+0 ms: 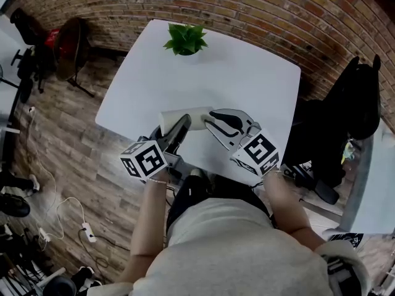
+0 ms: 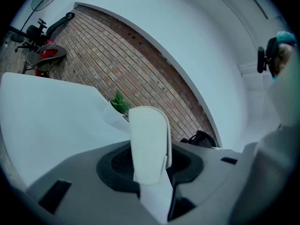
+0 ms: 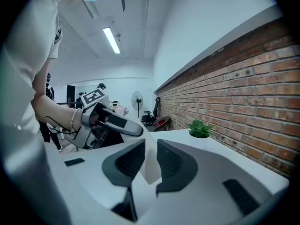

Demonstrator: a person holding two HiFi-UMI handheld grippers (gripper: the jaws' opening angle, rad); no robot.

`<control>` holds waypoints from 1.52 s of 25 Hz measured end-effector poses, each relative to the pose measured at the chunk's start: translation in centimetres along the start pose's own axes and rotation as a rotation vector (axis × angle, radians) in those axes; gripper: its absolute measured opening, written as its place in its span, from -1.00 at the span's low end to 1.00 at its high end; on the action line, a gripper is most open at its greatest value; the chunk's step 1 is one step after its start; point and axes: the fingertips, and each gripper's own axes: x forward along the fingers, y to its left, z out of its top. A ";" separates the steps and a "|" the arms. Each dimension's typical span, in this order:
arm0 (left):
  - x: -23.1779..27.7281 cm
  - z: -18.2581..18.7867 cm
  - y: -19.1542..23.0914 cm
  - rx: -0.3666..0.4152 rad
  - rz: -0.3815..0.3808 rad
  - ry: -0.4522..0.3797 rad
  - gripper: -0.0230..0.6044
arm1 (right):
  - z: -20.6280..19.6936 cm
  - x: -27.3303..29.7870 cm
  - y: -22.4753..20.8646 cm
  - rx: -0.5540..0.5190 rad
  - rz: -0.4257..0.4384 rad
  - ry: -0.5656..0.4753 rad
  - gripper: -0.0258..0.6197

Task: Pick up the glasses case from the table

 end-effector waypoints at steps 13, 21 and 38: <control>0.0 3.6 -3.2 0.068 -0.045 -0.072 -0.43 | 3.8 -2.2 -2.7 0.107 -0.198 -0.097 -0.92; -0.8 4.9 -4.4 0.092 -0.076 -0.136 -0.43 | 5.2 -2.6 -2.9 0.166 -0.219 -0.180 -0.92; -1.7 4.2 -4.0 0.064 -0.057 -0.170 -0.44 | 5.1 -3.3 -2.9 0.197 -0.244 -0.183 -0.92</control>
